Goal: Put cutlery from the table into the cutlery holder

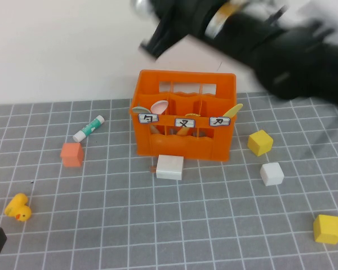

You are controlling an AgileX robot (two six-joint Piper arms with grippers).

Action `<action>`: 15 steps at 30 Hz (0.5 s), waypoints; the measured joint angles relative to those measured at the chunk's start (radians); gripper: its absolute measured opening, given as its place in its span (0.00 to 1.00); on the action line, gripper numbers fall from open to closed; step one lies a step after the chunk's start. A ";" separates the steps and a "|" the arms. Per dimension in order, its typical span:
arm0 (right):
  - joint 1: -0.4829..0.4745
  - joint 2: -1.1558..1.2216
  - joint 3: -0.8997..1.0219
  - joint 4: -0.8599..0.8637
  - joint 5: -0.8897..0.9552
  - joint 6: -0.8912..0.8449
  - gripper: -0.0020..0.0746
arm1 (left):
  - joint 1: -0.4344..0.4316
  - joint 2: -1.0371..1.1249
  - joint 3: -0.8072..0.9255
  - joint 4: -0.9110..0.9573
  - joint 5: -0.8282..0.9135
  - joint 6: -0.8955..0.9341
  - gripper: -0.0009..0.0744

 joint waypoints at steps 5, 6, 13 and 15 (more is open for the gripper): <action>0.000 -0.255 0.000 -0.016 0.357 -0.053 0.06 | 0.000 0.000 0.000 0.023 0.000 0.000 0.01; 0.000 -0.300 0.000 -0.024 0.441 -0.067 0.05 | 0.000 0.000 0.000 0.026 0.000 0.000 0.01; 0.000 -0.541 0.118 -0.054 0.797 -0.091 0.03 | 0.000 0.000 0.000 0.029 0.000 0.006 0.01; 0.000 -0.621 0.214 -0.060 0.820 -0.091 0.03 | 0.000 0.000 0.000 0.029 0.000 0.006 0.01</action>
